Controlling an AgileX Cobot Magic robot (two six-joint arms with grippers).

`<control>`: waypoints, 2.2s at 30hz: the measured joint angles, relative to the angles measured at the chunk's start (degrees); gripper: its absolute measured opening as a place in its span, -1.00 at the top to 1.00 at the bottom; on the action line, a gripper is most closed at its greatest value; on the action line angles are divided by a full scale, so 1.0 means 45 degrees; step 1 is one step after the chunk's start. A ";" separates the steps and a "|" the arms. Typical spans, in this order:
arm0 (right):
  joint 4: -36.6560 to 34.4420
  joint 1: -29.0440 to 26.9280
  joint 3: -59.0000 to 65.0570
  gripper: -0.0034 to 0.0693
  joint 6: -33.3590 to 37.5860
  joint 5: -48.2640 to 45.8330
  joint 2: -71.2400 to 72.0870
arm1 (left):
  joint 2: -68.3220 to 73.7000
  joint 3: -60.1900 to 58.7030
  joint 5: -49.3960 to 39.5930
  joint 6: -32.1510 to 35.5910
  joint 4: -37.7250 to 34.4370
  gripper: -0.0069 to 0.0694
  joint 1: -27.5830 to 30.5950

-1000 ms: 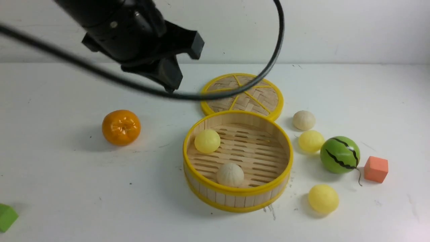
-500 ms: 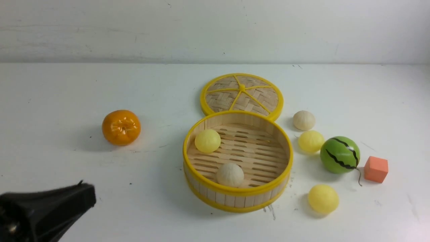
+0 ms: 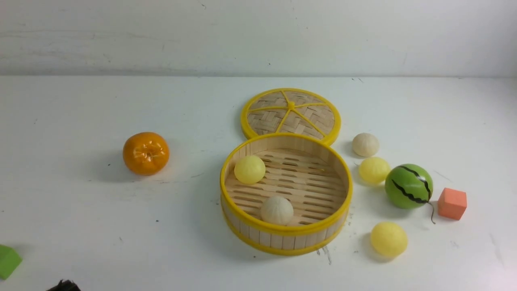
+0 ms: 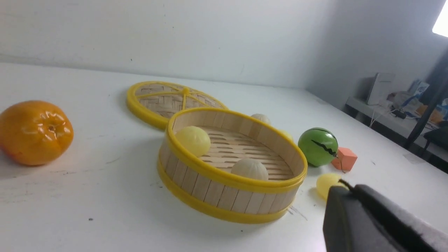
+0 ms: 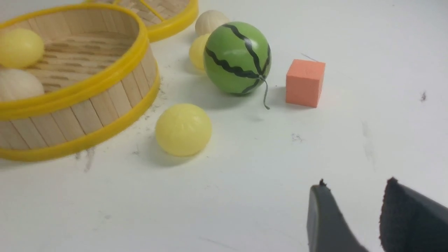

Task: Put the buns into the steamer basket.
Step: Use the right arm to grab a steamed stuffed bun

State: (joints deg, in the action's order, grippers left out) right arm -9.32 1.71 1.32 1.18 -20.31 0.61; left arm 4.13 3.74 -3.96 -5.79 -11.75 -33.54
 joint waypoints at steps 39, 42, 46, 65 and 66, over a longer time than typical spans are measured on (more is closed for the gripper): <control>-0.1286 0.3038 -1.4740 0.25 0.0121 -0.7943 -2.0709 | -0.0003 -0.0082 -0.1450 0.0000 -0.0007 0.85 0.0000; -0.0166 0.3243 -1.4890 0.25 -0.0848 -0.7563 -2.1250 | -0.0003 -0.0082 -0.1450 0.0000 -0.0007 0.83 0.0000; 0.0190 0.3268 -1.4915 0.25 -0.1209 -0.6891 -2.1434 | -0.0003 -0.0082 -0.1450 0.0000 -0.0007 0.83 0.0000; 0.0352 0.3292 -1.4929 0.25 -0.1463 -0.5577 -2.2841 | -0.0014 -0.0082 -0.1474 0.0000 -0.0007 0.78 0.0000; 0.0438 0.3292 -1.4929 0.25 -0.1463 -0.5548 -2.2920 | -0.0014 -0.0082 -0.1474 0.0000 -0.0007 0.78 0.0000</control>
State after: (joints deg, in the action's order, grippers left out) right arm -7.35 16.53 -65.86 -5.40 -45.27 -102.53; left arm 4.07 3.37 -10.59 -5.79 -11.78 -33.54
